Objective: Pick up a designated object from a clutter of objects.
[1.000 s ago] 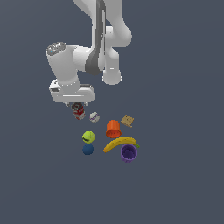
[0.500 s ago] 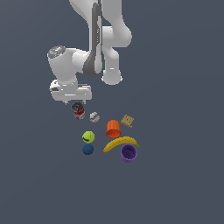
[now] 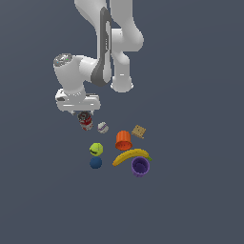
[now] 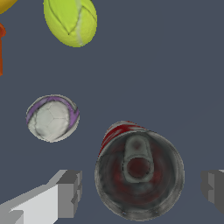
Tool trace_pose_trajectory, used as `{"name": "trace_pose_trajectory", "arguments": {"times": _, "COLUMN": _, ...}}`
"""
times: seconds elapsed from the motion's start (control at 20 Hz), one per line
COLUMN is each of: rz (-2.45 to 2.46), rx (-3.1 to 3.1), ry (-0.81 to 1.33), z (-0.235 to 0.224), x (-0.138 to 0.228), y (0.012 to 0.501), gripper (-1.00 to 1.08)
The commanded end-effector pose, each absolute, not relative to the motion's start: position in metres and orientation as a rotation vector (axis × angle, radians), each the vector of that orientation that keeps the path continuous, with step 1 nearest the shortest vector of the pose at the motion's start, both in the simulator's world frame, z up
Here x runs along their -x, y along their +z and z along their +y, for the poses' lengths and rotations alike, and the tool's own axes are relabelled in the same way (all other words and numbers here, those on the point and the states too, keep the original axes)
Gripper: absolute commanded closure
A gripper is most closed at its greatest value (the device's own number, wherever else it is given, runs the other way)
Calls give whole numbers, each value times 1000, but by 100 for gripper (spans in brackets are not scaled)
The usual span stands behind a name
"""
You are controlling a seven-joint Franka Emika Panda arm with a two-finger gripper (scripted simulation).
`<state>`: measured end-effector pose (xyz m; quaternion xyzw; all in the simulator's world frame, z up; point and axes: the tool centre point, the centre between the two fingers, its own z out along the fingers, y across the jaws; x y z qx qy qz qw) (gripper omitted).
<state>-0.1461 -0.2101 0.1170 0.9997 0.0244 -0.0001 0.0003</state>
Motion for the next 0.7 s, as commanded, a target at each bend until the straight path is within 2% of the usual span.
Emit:
{"name": "trace_pose_trajectory", "arguments": {"times": 0.0, "rz": 77, "rx": -3140, "ry": -1, "z": -210, "x": 147, "y": 108, "gripper": -92}}
{"name": "trace_pose_trajectory", "arguments": {"times": 0.6, "rz": 79, "rx": -3140, "ry": 0, "z": -210, "x": 147, "y": 77, "gripper": -92}}
{"name": "trace_pose_trajectory", "arguments": {"times": 0.65, "rz": 79, "rx": -3140, "ry": 0, "z": -210, "x": 147, "y": 77, "gripper": 108}}
